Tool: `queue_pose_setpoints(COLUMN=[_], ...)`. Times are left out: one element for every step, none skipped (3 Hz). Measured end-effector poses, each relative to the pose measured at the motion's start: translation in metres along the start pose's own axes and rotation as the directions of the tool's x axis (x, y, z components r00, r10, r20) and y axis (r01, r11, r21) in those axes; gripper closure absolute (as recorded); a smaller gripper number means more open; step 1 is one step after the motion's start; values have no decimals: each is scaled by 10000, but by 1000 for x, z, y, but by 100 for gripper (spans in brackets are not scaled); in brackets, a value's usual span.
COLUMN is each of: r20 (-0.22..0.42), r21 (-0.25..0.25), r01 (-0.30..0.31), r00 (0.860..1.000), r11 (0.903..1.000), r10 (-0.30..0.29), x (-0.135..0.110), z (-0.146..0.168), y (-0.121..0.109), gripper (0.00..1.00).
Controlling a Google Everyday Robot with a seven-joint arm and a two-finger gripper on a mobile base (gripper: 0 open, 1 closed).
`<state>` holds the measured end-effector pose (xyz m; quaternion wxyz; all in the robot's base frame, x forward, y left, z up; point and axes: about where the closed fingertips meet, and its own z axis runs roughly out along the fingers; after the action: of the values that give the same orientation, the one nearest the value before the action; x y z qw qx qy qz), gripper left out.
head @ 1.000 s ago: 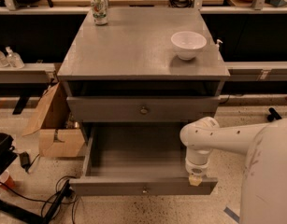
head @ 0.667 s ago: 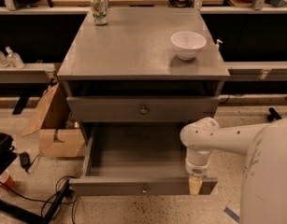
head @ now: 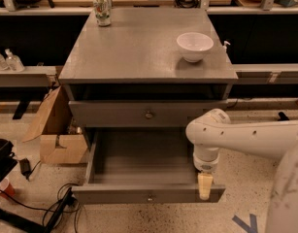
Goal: Open middle drawer
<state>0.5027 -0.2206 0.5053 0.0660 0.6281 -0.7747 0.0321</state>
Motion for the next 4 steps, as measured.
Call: queue_pose_setpoints(r20=[428,856,1180,972], r21=[894,1400,1961,2411], r01=[560,1200,1959,2451], r00=[9973,9874,9680,9566], r11=[9944,9829,9608,9390], r10=[-600,-1327,-2215,-2747], x=[-6,-14,-26,-37], z=[-26,-27,-10,20], y=[-25,-43,-64,-84], gripper=[45,69,93,100])
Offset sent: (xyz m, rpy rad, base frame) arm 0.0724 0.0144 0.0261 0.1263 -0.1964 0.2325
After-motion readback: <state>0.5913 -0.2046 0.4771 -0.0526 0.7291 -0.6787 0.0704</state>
